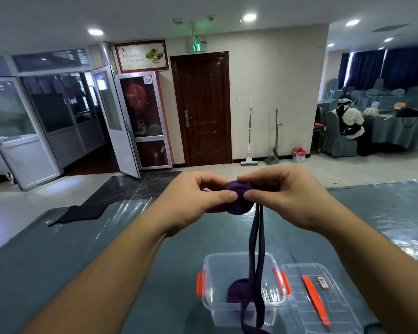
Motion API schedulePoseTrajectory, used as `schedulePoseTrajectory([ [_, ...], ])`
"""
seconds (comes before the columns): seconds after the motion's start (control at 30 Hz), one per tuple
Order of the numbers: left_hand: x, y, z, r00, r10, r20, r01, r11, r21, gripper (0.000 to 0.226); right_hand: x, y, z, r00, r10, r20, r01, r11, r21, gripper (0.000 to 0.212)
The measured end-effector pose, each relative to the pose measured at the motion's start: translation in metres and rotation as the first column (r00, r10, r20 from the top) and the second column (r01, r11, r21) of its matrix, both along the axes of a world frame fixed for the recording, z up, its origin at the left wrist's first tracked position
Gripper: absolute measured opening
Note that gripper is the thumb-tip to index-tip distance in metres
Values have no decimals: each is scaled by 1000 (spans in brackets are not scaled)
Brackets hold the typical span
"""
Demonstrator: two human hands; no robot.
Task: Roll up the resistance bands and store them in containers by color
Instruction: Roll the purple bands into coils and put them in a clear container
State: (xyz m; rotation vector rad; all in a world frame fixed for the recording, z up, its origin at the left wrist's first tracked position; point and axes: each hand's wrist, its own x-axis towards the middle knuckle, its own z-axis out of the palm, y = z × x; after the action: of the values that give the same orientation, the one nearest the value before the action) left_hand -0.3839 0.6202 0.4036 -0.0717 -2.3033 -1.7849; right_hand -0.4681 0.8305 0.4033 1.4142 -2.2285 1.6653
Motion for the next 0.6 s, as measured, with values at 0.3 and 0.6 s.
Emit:
schedulePoseTrajectory([
  [0.3,-2,8,-7,999,3,-48,11,953,303,28,-5,-7,-3,991,45,124,-19,979,-205,36],
  [0.6,3,2,3,999,-46,-5,46,994,100,20,-3,2,3,995,66,80,-60,995,-76,35],
])
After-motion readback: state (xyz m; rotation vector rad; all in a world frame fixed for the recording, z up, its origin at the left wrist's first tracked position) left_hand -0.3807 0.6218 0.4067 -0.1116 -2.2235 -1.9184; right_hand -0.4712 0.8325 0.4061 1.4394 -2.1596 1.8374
